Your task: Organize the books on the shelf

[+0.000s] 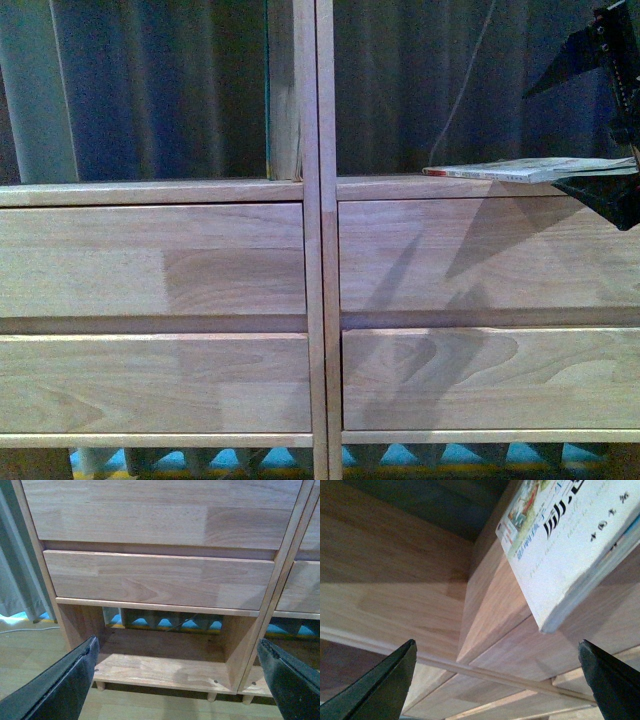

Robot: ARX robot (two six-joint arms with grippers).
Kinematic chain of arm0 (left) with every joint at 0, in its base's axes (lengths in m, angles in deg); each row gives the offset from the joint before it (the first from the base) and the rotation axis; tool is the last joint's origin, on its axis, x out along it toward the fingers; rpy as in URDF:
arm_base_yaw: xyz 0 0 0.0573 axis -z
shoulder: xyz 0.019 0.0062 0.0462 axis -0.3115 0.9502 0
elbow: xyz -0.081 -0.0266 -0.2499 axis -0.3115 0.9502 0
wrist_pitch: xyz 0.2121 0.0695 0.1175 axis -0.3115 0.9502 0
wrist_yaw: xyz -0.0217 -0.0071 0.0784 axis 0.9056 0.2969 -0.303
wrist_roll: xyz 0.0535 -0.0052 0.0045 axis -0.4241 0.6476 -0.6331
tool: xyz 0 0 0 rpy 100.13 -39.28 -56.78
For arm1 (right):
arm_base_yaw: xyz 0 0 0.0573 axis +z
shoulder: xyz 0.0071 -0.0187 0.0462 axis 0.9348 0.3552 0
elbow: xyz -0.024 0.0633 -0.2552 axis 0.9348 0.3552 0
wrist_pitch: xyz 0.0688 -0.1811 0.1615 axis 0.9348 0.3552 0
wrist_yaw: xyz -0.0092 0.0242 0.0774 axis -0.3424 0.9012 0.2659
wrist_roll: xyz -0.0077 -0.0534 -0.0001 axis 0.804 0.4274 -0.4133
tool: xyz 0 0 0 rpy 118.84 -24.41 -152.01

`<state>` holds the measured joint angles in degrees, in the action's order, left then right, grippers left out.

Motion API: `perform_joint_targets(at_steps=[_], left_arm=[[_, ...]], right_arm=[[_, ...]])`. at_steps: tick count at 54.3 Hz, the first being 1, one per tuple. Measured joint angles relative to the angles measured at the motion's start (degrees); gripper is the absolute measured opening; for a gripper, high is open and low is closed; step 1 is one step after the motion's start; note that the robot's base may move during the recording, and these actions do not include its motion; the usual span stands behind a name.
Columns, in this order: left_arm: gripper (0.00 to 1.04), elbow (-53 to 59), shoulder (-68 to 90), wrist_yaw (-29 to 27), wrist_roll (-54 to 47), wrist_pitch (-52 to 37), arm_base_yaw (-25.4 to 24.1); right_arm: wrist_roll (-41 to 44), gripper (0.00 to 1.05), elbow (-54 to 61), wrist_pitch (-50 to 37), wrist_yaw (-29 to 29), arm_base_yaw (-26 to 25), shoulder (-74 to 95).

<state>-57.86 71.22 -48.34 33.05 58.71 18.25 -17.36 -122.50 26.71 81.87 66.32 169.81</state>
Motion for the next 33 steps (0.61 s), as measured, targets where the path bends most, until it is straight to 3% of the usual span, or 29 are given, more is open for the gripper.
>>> perform_joint_targets(at_steps=[33], left_arm=[[0.97, 0.0, 0.0, 0.0, 0.0, 0.0, 0.0]], right_arm=[[-1.4, 0.98, -4.3, 2.2, -2.3, 0.0, 3.9]])
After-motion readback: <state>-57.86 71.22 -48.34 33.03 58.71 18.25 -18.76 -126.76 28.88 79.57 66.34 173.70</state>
